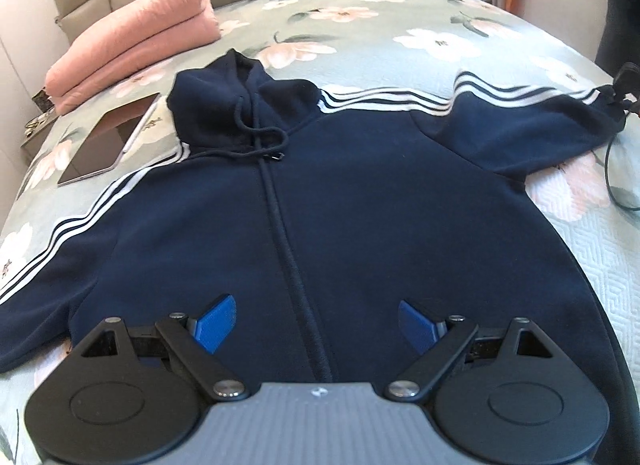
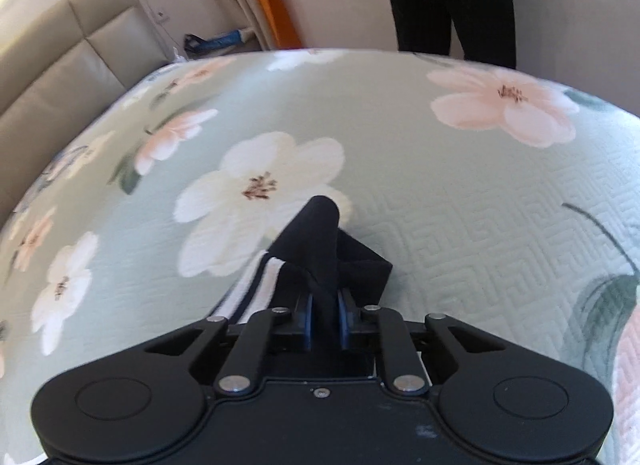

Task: Fold large clothes
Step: 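Grasp the striped sleeve cuff with the right gripper and lift it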

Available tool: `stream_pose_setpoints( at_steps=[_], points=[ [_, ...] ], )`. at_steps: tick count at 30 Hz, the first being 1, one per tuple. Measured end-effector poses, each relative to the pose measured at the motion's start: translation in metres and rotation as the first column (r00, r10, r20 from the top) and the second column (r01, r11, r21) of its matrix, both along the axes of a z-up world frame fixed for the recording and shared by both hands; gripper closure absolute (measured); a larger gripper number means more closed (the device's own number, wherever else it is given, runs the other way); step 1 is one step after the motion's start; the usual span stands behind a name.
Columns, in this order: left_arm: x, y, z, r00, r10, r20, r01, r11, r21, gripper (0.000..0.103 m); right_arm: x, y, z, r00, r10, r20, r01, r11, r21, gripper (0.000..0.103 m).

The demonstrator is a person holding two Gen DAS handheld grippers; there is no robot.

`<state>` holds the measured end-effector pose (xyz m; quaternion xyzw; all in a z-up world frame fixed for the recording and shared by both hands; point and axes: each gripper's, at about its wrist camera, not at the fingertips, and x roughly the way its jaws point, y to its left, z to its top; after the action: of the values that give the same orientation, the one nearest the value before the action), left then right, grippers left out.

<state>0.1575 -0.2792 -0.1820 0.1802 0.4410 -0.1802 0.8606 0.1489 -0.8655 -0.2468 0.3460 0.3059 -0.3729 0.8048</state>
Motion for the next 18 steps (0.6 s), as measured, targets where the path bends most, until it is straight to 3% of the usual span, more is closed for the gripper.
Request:
stream_pose_setpoints(
  at_steps=[6, 11, 14, 18],
  points=[
    [-0.012, 0.015, 0.011, 1.000, 0.022, 0.018, -0.022, 1.000, -0.006, 0.013, -0.008, 0.024, 0.034, 0.999, 0.049, -0.011, -0.050, 0.991, -0.124, 0.089],
    [-0.023, 0.027, 0.021, 0.998, 0.055, 0.026, -0.055, 0.998, -0.021, 0.013, -0.003, 0.056, 0.064, 0.992, 0.118, -0.043, -0.125, 0.958, -0.257, 0.089],
    [-0.031, 0.036, 0.026, 0.997, 0.061, 0.044, -0.060, 0.998, -0.022, 0.013, 0.002, 0.113, 0.097, 0.966, 0.253, -0.052, -0.253, 0.885, -0.390, 0.089],
    [-0.038, 0.055, 0.030, 0.993, 0.079, 0.089, -0.079, 0.997, 0.000, 0.013, 0.007, 0.224, 0.142, 0.885, 0.464, -0.029, -0.416, 0.763, -0.495, 0.089]
  ],
)
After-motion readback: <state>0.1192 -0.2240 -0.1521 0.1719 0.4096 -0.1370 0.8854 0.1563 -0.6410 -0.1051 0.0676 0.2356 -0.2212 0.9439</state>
